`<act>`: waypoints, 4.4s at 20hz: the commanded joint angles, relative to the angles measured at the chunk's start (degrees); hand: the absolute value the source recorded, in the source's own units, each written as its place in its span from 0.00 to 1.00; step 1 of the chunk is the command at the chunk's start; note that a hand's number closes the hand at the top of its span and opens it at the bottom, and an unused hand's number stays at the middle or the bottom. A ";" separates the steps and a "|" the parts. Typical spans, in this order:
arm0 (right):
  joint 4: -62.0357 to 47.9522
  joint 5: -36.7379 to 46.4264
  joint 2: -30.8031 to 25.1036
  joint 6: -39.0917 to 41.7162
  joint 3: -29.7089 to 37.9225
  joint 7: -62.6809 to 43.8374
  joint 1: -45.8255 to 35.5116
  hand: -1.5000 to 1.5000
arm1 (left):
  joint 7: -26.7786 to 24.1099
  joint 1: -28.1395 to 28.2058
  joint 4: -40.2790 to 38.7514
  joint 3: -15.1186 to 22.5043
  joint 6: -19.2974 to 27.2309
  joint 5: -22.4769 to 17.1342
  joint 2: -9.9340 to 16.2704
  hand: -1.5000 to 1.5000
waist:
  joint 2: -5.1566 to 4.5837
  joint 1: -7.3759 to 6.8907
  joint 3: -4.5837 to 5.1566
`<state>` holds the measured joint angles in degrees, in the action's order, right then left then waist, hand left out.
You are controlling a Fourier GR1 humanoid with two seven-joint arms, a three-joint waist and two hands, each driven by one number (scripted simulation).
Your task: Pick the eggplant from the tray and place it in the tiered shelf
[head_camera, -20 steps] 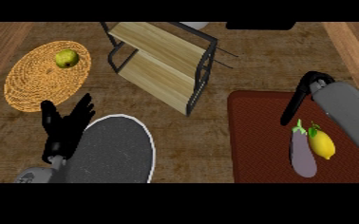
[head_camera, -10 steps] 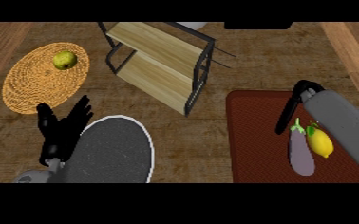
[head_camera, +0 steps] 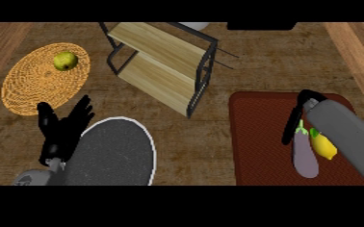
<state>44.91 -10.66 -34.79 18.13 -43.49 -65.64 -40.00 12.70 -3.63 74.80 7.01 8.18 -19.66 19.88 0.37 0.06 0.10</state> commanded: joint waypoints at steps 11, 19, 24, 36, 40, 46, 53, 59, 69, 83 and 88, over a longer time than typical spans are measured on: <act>1.14 5.65 0.08 -2.71 1.22 -1.82 6.54 0.00 | 2.05 -1.62 -0.38 -1.34 -0.07 1.57 -0.94 0.50 | -0.39 0.14 -0.09; 4.29 1.71 3.00 4.08 -1.33 2.38 11.36 1.00 | -0.60 2.06 0.82 -0.37 -1.04 2.25 -1.71 0.50 | -0.41 -0.23 -0.06; 8.66 0.44 1.82 1.78 2.40 1.88 10.79 1.00 | 1.63 1.33 1.76 -1.44 -0.06 2.11 -1.39 0.50 | -0.09 0.52 -0.04; 17.68 21.54 29.96 -33.58 1.24 -0.47 -13.37 1.00 | 2.34 -0.31 0.05 1.75 -2.85 3.05 -2.29 0.50 | 0.82 -5.70 0.33; 16.41 30.98 34.33 -40.44 -0.11 -5.00 -21.46 1.00 | 2.55 -1.76 0.29 1.45 -2.85 2.72 -2.54 0.50 | 1.46 -5.46 0.46; 12.38 41.62 34.63 -42.96 0.30 -13.45 -34.49 1.00 | 3.34 -1.95 -0.31 1.90 -2.10 3.67 -2.53 0.50 | 1.91 -4.99 0.47; 7.25 47.07 34.73 -41.30 3.43 -19.47 -45.80 1.00 | 3.48 -3.26 -1.56 0.82 -1.89 3.47 -2.25 0.50 | 1.64 -4.17 0.43; -1.17 48.81 34.76 -39.17 9.53 -19.55 -54.76 1.00 | 2.82 -1.80 -0.99 0.51 -2.00 3.34 -2.06 0.50 | 1.64 -4.08 0.37; -14.87 52.33 34.76 -38.37 16.53 -19.56 -66.54 1.00 | 1.97 -1.99 -1.16 -0.04 -0.56 3.81 -3.19 0.50 | 0.48 -2.27 0.22; -21.87 48.14 34.76 -36.30 18.56 -14.78 -68.36 1.00 | -0.29 -2.17 -2.14 0.32 0.64 5.77 -5.29 0.50 | -0.53 -1.94 0.09; -22.65 48.42 34.77 -39.54 17.32 -13.13 -64.28 1.00 | 3.02 -1.67 1.10 -1.47 -1.75 3.35 -2.72 0.50 | -0.45 -2.24 0.03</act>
<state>22.28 37.80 -0.52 -18.93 -25.43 -68.38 -105.77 14.19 -5.10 75.21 6.19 6.90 -15.62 16.63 -0.03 -2.27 0.10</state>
